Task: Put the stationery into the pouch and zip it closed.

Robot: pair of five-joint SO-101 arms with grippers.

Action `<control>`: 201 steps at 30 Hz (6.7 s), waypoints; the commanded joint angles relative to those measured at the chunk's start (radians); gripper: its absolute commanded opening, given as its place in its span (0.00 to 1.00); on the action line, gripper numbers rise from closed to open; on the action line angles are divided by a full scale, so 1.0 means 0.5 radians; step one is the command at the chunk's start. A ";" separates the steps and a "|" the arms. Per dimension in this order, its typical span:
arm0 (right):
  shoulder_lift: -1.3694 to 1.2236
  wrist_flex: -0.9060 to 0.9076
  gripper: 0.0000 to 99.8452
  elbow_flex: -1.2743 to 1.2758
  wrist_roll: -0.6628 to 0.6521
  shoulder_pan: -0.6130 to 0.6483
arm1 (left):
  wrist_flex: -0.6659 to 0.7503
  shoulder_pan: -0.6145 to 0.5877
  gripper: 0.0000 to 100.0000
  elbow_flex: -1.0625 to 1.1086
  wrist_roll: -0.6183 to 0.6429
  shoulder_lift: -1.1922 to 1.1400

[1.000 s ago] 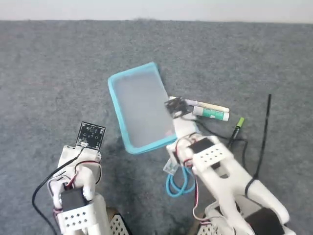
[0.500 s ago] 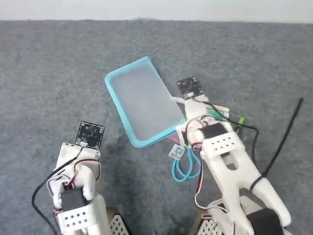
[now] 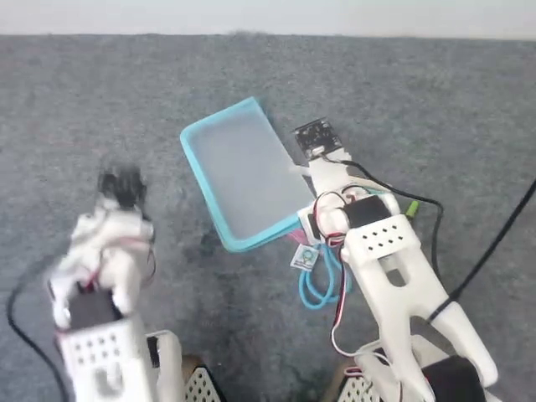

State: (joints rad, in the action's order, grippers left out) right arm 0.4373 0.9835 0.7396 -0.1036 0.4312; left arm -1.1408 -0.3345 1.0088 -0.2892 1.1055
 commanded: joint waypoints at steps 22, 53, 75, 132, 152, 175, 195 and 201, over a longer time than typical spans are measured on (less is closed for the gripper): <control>0.020 0.554 0.01 -0.835 -0.101 -0.005 | 1.175 0.598 0.18 0.262 0.712 -0.973; -0.005 -0.269 0.01 0.043 -0.285 0.477 | 0.970 0.249 0.14 0.127 0.868 -0.951; 0.023 -0.259 0.01 0.049 -0.221 0.269 | -0.071 0.678 0.22 0.084 0.295 0.427; 0.474 0.330 0.01 -0.135 -0.528 0.628 | 1.043 0.245 0.18 0.127 0.451 -0.994; 0.143 0.216 0.01 -0.430 -0.218 0.407 | -0.288 0.942 0.27 0.146 0.098 0.629; 0.152 0.321 0.01 -0.552 0.037 0.413 | 0.218 1.046 0.27 0.468 0.301 0.528; 0.155 0.450 0.01 -0.632 0.037 0.526 | 0.528 1.031 0.32 0.634 0.433 0.522; 0.155 0.551 0.01 -0.712 0.037 0.526 | 0.663 1.028 0.30 0.729 0.374 0.522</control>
State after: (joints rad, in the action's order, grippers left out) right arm 0.5002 1.2428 0.4450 -0.0974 0.6813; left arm -0.8508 0.1811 1.3909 -0.0913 1.3894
